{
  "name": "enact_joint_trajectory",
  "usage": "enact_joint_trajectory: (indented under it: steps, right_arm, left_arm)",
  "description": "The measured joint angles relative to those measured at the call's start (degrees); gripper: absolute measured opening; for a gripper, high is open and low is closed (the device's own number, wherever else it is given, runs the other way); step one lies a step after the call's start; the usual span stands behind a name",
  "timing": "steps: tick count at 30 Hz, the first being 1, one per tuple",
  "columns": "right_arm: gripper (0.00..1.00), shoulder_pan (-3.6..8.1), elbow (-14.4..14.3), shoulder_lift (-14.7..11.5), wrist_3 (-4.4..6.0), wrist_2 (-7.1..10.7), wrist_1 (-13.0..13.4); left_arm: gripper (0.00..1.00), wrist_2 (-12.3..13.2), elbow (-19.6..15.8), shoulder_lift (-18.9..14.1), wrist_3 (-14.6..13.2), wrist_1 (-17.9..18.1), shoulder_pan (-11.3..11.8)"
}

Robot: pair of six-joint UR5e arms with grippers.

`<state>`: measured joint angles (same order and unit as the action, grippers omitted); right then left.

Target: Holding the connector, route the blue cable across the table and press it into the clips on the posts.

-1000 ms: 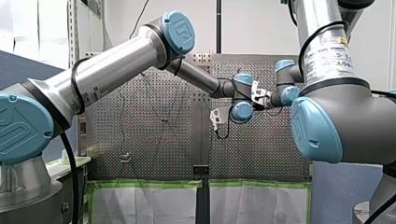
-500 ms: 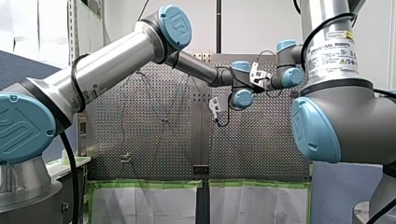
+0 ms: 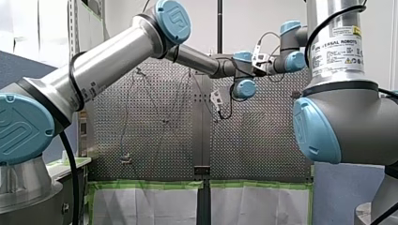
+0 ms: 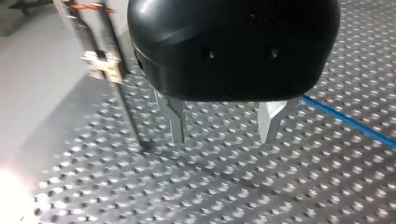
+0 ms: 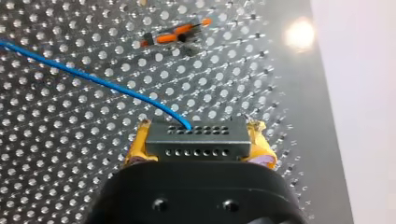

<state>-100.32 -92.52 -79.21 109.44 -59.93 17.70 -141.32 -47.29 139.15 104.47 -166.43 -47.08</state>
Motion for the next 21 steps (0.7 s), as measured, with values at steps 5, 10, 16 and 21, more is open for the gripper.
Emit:
enact_joint_trajectory:
  steps: [5,10,16,21]
  right_arm:
    - [0.00,0.22,0.4,-0.2,0.01,0.69,-0.1]
    - [0.00,0.70,1.7,-0.2,0.12,1.45,-1.1]
    - [0.00,1.30,3.8,-0.1,0.53,2.34,-1.8]
    - [0.00,1.61,4.9,0.1,0.68,3.06,-1.9]
  left_arm:
    - [0.00,-0.3,0.0,-1.0,-0.2,0.0,0.2]
    - [0.00,-0.3,0.0,-1.5,-0.7,0.1,0.4]
    - [0.00,-0.3,1.0,-1.8,-1.5,0.8,0.8]
    - [0.00,0.1,2.5,-1.8,-2.4,1.6,1.3]
